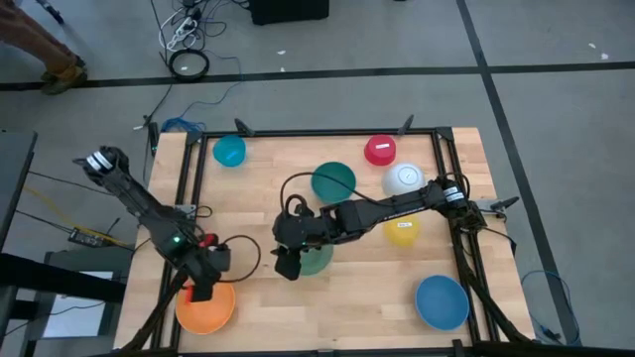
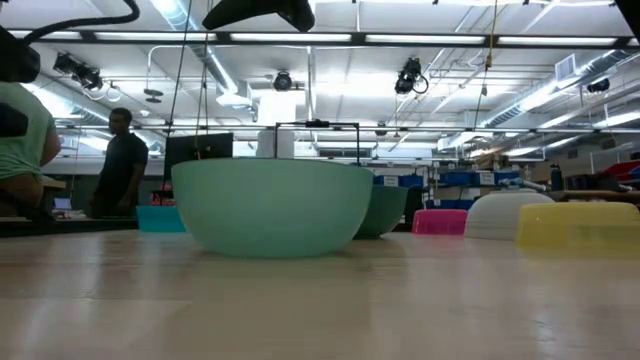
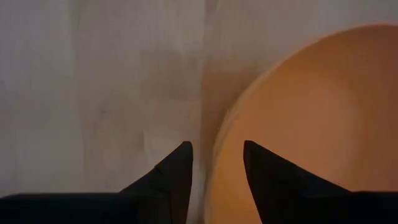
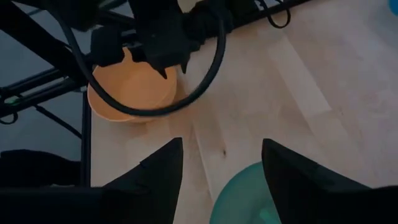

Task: Nest bowls inside each other
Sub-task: Stack the orange bowl on top of the green bowl

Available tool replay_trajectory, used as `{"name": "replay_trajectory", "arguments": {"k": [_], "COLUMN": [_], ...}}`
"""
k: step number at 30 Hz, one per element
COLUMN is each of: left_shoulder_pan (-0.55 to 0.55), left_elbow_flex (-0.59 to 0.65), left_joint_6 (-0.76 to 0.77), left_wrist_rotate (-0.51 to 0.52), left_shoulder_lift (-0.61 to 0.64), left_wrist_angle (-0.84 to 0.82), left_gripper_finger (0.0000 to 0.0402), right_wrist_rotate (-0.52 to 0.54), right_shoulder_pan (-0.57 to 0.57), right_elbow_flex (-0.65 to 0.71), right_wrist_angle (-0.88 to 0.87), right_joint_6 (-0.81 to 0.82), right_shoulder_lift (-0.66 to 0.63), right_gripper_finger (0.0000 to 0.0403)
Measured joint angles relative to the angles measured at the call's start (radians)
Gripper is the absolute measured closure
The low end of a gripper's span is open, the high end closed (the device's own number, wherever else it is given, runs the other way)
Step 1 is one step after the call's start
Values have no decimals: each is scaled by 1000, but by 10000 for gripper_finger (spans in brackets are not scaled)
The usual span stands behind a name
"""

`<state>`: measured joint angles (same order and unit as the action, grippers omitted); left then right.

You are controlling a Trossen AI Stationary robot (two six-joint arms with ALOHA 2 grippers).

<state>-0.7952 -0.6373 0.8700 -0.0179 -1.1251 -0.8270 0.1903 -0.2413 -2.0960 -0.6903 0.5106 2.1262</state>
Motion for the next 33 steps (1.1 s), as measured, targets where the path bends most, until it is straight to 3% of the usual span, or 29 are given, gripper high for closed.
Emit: {"name": "replay_trajectory", "arguments": {"k": [3, 7, 9, 13, 20, 26, 33], "left_shoulder_pan": [0, 4, 13, 46, 191, 368, 610], "left_elbow_flex": [0, 0, -1, -33, -246, -386, -391], "left_joint_6": [1, 12, 40, 55, -70, -213, -345], "left_wrist_rotate": [2, 9, 26, 87, 260, 255, 204], "left_shoulder_lift": [-25, -36, -31, -32, -33, -33, -120], "left_wrist_angle": [5, 5, 17, -22, -163, -191, -23], "left_gripper_finger": [270, 364, 386, 392, 394, 394, 395], "right_wrist_rotate": [0, 13, 46, 113, 307, 369, 427], "right_shoulder_pan": [0, 0, 0, 0, -18, -70, -145], "right_elbow_flex": [0, 0, 1, 2, 2, 2, 2], "right_wrist_angle": [0, -1, -5, -33, -190, -280, -338], "right_joint_6": [0, -6, -15, -43, -47, -2, 55], "right_shoulder_lift": [0, 0, -2, -36, -137, -191, -201], "right_gripper_finger": [198, 198, 198, 204, 229, 244, 245]}}
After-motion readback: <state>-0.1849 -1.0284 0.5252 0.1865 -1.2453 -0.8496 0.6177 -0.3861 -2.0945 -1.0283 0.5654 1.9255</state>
